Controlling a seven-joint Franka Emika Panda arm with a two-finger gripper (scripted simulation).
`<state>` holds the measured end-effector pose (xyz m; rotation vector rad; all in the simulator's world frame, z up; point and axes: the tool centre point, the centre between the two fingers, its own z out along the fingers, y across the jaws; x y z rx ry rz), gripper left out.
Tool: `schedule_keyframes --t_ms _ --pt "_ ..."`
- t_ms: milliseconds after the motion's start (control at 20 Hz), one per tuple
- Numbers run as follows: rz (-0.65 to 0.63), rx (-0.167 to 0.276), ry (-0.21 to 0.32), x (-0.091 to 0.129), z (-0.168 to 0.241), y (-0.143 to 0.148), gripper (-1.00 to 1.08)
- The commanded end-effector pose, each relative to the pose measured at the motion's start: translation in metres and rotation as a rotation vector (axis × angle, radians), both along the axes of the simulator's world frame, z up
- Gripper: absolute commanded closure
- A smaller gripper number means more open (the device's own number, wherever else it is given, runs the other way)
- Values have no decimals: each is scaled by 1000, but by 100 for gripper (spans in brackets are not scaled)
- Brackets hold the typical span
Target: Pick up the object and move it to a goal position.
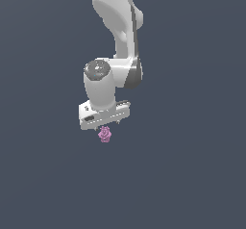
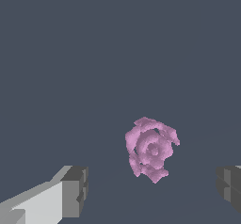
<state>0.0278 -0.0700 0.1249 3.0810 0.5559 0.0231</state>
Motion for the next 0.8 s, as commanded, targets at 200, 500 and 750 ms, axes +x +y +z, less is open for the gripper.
schedule_keyframes --t_ms 200,500,750 --pt "96 4 11 1 -23 -13 -92" --pt "138 6 16 1 -33 -18 -92" --pt "139 7 17 1 -34 -19 -92"
